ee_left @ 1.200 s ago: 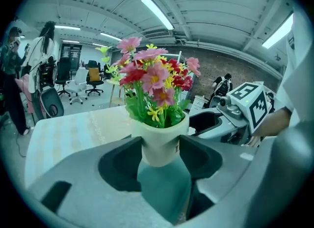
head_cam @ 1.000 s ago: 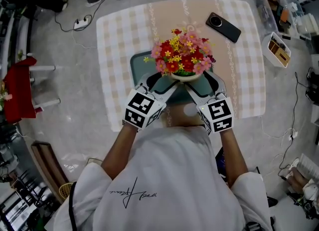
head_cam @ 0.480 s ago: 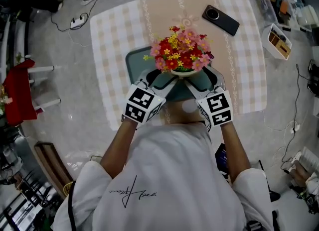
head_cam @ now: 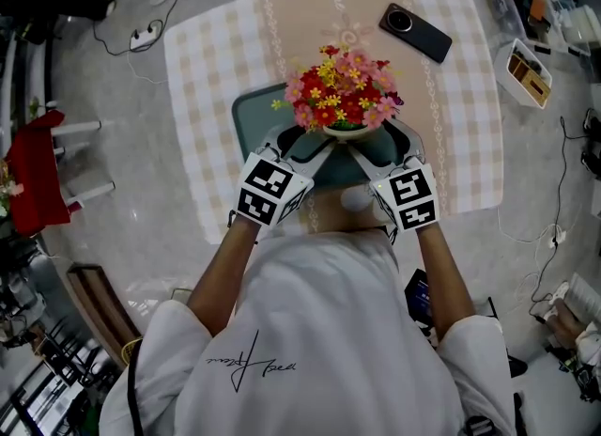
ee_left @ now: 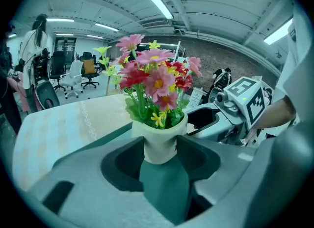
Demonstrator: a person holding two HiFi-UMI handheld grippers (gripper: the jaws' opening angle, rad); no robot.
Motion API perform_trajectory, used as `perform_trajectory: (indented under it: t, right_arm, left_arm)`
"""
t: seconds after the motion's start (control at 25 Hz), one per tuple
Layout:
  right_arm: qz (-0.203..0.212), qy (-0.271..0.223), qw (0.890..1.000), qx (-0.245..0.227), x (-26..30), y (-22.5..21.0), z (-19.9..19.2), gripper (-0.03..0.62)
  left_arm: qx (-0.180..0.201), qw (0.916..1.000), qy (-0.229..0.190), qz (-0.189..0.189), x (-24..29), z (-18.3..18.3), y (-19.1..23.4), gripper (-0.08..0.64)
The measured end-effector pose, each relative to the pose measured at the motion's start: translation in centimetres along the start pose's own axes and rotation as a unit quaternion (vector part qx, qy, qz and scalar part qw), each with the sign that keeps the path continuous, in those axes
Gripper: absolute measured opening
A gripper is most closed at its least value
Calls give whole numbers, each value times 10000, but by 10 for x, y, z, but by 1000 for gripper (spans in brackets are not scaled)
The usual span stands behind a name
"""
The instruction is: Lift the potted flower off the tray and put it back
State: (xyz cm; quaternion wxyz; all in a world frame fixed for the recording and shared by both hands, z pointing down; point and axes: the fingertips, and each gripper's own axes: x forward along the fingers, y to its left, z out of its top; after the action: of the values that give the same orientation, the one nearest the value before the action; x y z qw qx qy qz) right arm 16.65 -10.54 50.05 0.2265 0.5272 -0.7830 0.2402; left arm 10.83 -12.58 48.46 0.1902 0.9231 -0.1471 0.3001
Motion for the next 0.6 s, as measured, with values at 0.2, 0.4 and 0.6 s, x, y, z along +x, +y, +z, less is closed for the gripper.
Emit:
perform_trajectory:
  t: [0.2,0.4,0.6]
  right_arm:
    - [29,51,10000,-28,5,-6,-3,321]
    - [94,71,9999,-20,8,-11,-6,319]
    - [155,35,9999,-8,15,-14,-5,319]
  left_arm:
    - [-18,10000,71,60,8,-2,2,198]
    - [-33,9999,100,93,13,-3,3,192]
    - [-70,9997,121,185,16,-2,10,192]
